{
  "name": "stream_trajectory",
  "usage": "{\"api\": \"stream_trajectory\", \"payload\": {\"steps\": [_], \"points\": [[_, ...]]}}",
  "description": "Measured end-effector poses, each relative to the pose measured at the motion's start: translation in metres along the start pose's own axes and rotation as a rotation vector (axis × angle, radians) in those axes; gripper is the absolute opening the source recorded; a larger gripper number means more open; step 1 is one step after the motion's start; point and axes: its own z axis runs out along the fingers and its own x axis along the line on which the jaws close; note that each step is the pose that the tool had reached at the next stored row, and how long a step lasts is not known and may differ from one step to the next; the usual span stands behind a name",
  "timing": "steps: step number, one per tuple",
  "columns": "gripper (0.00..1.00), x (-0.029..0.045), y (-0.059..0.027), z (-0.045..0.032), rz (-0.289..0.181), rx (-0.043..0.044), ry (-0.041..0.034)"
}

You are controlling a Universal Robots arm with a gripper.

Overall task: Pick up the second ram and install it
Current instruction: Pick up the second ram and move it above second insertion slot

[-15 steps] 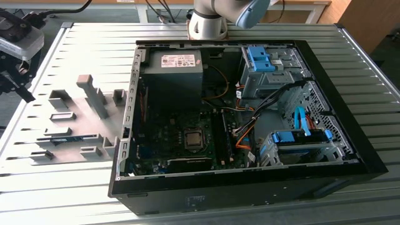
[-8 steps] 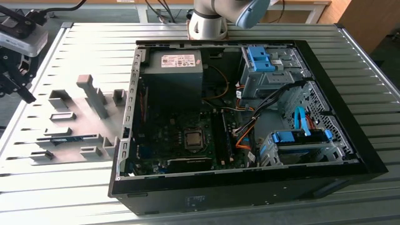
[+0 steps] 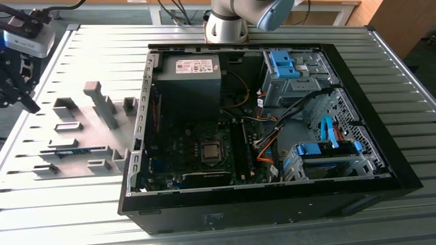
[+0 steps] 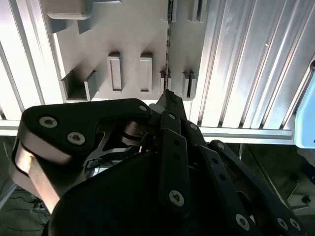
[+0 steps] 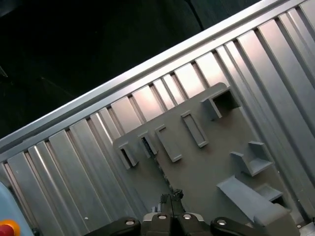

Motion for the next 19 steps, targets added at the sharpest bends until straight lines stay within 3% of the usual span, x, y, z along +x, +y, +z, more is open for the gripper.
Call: {"api": "stream_trajectory", "payload": {"steps": [5,7,10,13,19], "points": [[0.10,0.0001,0.0000,0.0013,-0.073,0.0051,-0.0001],[0.10,0.0002,0.0002,0.0019,-0.079,0.0122,-0.0083],[0.10,0.0002,0.0002,0.0029,-0.095,0.0127,-0.0199],[0.10,0.0009,0.0004,0.0044,-0.125,0.0128,-0.0203],[0.10,0.0009,0.0003,0.0082,-0.233,0.0130,-0.0180]]}}
